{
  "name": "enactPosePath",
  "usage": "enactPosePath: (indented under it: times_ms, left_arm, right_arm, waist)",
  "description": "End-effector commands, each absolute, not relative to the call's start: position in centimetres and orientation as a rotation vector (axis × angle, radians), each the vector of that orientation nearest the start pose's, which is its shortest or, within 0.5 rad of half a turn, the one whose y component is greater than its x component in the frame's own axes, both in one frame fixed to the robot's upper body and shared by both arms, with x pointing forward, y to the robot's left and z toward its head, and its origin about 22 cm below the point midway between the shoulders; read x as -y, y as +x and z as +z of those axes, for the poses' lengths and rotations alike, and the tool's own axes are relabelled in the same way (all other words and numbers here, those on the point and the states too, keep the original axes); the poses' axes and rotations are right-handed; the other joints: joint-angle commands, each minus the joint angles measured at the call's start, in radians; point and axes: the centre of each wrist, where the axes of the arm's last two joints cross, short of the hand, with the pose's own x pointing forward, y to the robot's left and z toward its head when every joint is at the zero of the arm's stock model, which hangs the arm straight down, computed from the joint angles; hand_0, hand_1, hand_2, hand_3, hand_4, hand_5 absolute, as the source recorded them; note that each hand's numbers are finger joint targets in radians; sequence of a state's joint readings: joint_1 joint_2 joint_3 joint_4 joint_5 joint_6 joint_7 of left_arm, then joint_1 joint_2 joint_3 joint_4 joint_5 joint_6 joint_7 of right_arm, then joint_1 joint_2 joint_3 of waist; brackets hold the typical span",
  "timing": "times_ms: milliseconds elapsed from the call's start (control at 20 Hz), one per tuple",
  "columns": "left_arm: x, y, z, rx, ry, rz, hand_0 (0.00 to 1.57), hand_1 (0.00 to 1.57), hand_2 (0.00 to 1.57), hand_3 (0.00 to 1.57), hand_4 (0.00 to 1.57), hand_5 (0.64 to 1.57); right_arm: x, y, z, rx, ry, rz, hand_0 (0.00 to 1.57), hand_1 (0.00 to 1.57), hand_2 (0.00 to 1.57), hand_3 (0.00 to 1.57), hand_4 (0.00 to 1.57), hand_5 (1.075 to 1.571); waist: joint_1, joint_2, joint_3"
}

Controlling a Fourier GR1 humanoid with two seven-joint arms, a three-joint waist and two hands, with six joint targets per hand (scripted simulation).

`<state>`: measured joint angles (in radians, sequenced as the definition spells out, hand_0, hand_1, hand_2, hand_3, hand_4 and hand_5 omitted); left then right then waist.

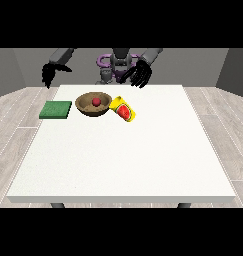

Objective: Pick the cup and pour the ball into the bowl, then pick the bowl and place it on the pad

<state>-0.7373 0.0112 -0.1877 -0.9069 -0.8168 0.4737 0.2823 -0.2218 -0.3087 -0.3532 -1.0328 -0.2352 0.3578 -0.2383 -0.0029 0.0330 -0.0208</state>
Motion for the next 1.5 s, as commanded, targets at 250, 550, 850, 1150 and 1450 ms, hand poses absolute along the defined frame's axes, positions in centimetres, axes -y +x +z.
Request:
enactPosePath:
  times_ms: [250,550,850,1150,1450]
  left_arm:
    - [-13.9,34.3,3.1,1.802,0.253,-0.178,0.00,0.00,0.00,0.00,0.00,1.565]
    - [-18.4,33.7,0.8,1.850,0.146,-0.202,0.00,0.00,0.00,0.00,0.00,1.563]
    - [-20.1,33.6,2.3,1.848,0.142,-0.231,0.00,0.00,0.00,0.00,0.00,1.565]
    - [-22.0,33.9,4.2,1.916,0.129,-0.231,0.00,0.00,0.00,0.00,0.00,1.565]
    - [-22.5,33.6,3.9,1.874,0.156,-0.218,0.00,0.00,0.00,0.00,0.00,1.566]
  right_arm:
    - [31.5,30.7,-2.0,1.648,0.022,-0.145,0.00,0.00,0.00,0.00,0.21,1.571]
    - [28.7,31.2,-3.2,1.639,-0.001,-0.210,0.00,0.00,0.00,0.00,0.32,1.569]
    - [30.7,32.2,-5.3,1.626,-0.020,-0.231,0.00,0.00,0.00,0.00,0.26,1.567]
    - [31.2,32.4,-6.6,1.641,-0.019,-0.248,0.00,0.00,0.00,0.00,0.20,1.562]
    - [29.1,33.4,-7.1,1.606,-0.015,-0.202,0.00,0.00,0.00,0.00,0.13,1.562]
  waist:
    - [0.067,0.100,0.0139]
    - [0.097,0.114,0.0204]
    - [0.105,0.119,0.0212]
    - [0.122,0.167,0.0213]
    - [0.104,0.144,0.0211]
